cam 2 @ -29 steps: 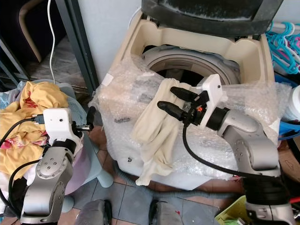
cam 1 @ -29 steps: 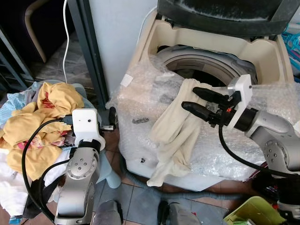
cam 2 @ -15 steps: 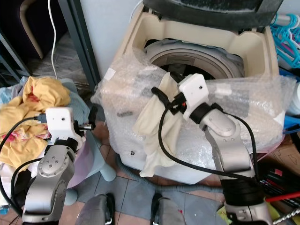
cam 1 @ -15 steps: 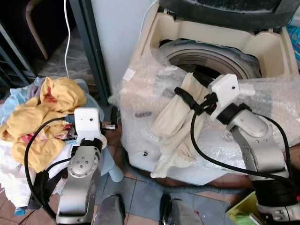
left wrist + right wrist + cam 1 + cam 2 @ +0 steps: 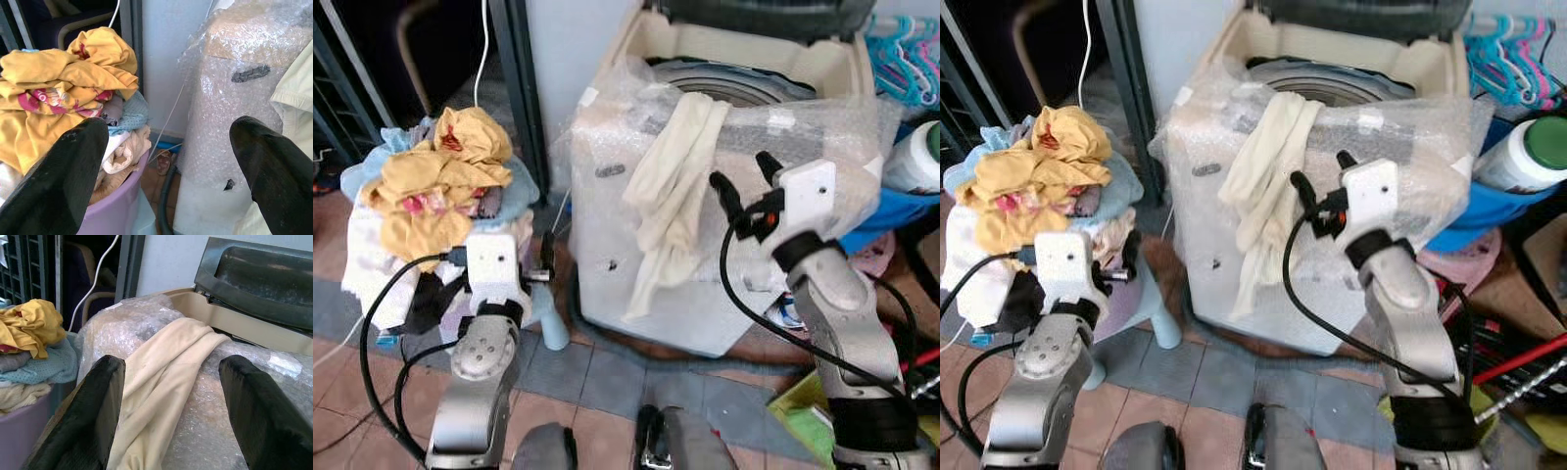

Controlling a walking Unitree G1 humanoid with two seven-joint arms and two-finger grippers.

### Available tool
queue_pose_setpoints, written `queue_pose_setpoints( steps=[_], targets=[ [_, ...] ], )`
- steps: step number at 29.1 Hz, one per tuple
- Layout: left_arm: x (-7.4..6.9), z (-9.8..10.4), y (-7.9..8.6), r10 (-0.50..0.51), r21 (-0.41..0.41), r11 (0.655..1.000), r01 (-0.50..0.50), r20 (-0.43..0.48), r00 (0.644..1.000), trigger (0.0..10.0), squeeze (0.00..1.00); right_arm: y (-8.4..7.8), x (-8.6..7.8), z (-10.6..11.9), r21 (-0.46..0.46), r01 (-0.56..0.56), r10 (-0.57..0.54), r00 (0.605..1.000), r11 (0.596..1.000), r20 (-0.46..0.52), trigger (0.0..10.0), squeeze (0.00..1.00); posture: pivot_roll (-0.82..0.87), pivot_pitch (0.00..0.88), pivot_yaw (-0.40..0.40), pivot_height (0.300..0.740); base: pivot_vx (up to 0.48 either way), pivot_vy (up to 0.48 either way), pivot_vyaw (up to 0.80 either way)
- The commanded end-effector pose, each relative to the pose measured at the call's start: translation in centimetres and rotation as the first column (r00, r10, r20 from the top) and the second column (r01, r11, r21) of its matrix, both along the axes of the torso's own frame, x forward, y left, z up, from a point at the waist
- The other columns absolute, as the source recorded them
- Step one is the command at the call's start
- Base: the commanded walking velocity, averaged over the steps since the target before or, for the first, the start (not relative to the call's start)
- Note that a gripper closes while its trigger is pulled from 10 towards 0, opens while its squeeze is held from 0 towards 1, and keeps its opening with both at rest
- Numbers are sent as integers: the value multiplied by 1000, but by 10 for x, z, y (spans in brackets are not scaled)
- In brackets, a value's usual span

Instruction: Clothes washing

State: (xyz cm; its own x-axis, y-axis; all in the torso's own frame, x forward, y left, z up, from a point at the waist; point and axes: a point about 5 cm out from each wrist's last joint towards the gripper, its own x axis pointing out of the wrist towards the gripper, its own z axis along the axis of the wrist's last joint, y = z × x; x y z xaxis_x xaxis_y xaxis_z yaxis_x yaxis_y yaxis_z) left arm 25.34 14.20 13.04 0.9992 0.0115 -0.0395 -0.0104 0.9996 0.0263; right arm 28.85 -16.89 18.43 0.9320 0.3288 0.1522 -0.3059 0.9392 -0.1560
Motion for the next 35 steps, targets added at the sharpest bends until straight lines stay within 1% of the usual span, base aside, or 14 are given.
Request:
queue_pose_setpoints(
  steps=[1,6,7,8,13,14,18,21,22,24,27,30,31,35],
  targets=[
    [-1,-2,-1,0,-2,1000,0,-8,1000,10000,0,6,-2,-7,12,-27,28,999,1000,-46,10000,0,15,116,-39,740,0,0,0],
    [0,-5,9,76,27,997,-76,-31,997,10000,0,23,-15,-38,6,-170,167,963,985,-213,10000,0,14,114,-30,740,0,0,0],
    [0,-5,9,76,27,997,-76,-31,997,10000,0,23,-15,-38,6,-170,167,963,985,-213,10000,0,14,114,-30,740,0,0,0],
    [0,-5,12,89,17,996,-88,-38,995,10000,0,24,-17,-47,8,-174,171,953,985,-252,10000,0,17,114,-25,740,0,0,0],
    [4,-4,15,99,16,995,-99,-40,994,10000,0,23,-9,-54,52,-55,66,969,997,-237,10000,0,21,130,-9,740,0,0,0],
    [6,2,14,104,14,994,-104,-30,994,10000,0,23,-7,-53,63,-28,42,971,998,-234,10000,0,40,128,8,740,0,0,0],
    [11,18,13,75,33,997,-76,23,997,10000,0,28,-2,-50,85,-10,29,973,996,-228,10000,0,63,137,23,740,0,0,0],
    [18,20,19,92,53,994,-93,27,995,10000,0,35,5,-50,64,28,-14,976,998,-218,10000,0,57,148,23,740,0,0,0],
    [18,20,19,92,53,994,-93,27,995,10000,0,35,5,-50,64,28,-14,976,998,-218,10000,0,57,148,23,740,0,0,0],
    [20,23,20,80,78,993,-84,54,995,10000,0,44,5,-49,69,24,-8,977,997,-214,10000,0,36,140,20,740,0,0,0],
    [16,14,17,89,57,994,-90,29,996,10000,0,41,-1,-54,101,63,-37,971,993,-235,10000,0,32,129,18,740,0,0,0],
    [13,4,13,68,45,997,-68,1,998,10000,0,36,-7,-62,78,85,-62,965,993,-255,10000,0,15,115,11,740,0,0,0],
    [14,0,14,59,50,997,-59,-6,998,10000,0,35,-7,-69,58,102,-83,959,993,-270,10000,0,7,91,11,740,0,0,506],
    [18,-5,20,73,18,997,-72,-31,997,10000,0,30,-4,-83,55,165,-139,936,985,-322,10000,0,13,81,29,740,0,0,614]
  ],
)
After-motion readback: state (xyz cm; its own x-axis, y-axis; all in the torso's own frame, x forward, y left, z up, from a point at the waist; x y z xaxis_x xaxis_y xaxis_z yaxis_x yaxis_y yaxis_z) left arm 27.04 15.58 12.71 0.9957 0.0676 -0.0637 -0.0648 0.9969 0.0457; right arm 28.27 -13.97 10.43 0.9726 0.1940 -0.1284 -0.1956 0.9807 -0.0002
